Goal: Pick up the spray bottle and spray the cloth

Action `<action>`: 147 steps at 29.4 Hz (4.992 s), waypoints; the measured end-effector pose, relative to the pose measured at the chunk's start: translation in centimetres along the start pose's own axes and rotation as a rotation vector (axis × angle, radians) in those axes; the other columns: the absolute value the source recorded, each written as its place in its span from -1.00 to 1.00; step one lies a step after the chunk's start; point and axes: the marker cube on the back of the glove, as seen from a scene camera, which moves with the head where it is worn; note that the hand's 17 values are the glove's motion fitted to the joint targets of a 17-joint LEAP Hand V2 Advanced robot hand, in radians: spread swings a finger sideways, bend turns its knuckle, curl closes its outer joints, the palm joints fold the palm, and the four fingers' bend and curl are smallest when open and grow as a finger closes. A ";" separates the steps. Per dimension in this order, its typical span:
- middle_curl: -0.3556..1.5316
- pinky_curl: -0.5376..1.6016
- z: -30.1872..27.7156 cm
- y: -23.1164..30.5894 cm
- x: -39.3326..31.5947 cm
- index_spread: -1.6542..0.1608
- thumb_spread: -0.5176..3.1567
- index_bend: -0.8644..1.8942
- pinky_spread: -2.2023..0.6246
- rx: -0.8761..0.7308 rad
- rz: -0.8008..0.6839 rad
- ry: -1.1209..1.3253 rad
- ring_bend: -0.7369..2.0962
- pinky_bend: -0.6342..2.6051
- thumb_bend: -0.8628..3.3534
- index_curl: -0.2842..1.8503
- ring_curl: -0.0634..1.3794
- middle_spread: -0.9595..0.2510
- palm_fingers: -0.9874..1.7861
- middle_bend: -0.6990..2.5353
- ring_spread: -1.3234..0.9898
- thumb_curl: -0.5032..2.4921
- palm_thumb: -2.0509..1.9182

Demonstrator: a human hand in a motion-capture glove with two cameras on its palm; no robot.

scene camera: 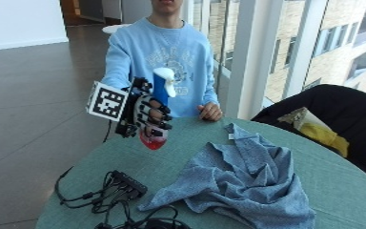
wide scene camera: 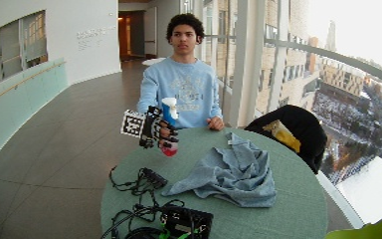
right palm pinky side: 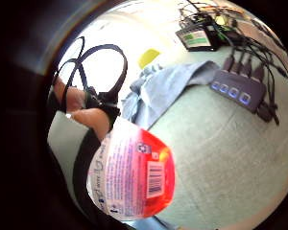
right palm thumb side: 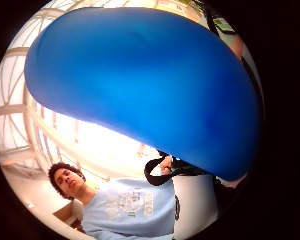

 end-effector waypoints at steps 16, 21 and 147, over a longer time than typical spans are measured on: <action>-0.11 -0.19 9.2 -7.0 -2.6 0.62 -0.12 -0.27 0.66 -0.613 0.233 0.256 -0.12 -0.49 -0.60 -0.39 -0.36 0.45 0.56 -0.30 0.11 -0.38 0.40; -0.11 -0.19 10.2 -7.5 -1.7 0.62 -0.11 -0.28 0.66 -0.684 0.311 0.263 -0.11 -0.49 -0.60 -0.39 -0.36 0.46 0.54 -0.30 0.12 -0.38 0.39; -0.11 -0.15 37.6 0.4 -13.9 0.62 -0.09 -0.27 0.63 -0.250 -0.393 -0.328 -0.12 -0.48 -0.60 -0.38 -0.37 0.47 0.55 -0.31 0.11 -0.40 0.37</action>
